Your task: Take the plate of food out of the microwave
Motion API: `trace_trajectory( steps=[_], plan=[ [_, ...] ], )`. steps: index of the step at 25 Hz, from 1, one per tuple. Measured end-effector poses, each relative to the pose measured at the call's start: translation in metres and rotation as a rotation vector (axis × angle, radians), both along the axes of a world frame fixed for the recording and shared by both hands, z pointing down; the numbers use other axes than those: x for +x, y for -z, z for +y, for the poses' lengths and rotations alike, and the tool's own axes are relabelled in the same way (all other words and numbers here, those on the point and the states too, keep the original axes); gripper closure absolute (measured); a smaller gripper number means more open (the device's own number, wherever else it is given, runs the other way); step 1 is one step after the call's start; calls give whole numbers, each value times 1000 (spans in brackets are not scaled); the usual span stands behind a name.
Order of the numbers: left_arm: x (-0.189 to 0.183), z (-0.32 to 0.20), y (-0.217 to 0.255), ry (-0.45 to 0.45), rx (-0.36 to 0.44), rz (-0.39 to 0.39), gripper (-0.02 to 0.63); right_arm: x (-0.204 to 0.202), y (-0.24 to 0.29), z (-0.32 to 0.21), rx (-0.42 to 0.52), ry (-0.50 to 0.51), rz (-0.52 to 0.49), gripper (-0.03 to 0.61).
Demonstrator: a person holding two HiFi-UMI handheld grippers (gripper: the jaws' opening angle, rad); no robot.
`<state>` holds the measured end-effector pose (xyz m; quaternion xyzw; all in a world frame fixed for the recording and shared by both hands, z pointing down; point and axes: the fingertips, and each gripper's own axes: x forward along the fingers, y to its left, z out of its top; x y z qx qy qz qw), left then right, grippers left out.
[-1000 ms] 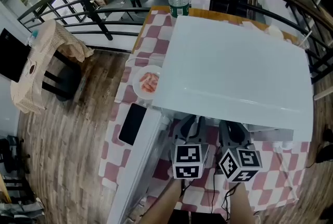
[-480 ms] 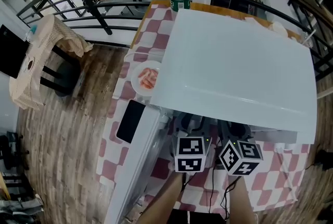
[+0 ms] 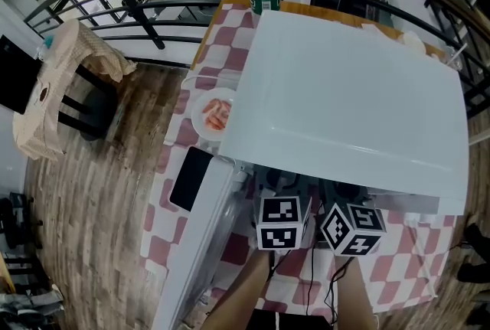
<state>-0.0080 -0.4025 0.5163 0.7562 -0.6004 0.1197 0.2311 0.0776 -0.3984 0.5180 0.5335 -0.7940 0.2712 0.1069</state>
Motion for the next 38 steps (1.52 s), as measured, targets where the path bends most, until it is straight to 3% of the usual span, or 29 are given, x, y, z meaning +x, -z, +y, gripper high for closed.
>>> trace_trajectory(
  steps=[16,28,31,38],
  plan=[
    [7,-3,-1,-6,-2,19,445,-6,2,-3,-18,75,-2,420],
    [14,33,0,-10,-24,43,448,-7,8,30,-20,107,-24,422],
    [21,46,5,-26,-17,48,484,-12,16,43,5,143,-25,471],
    [-2,66,-3,91,-47,102,485,29,10,46,-40,-11,-76,453]
  ],
)
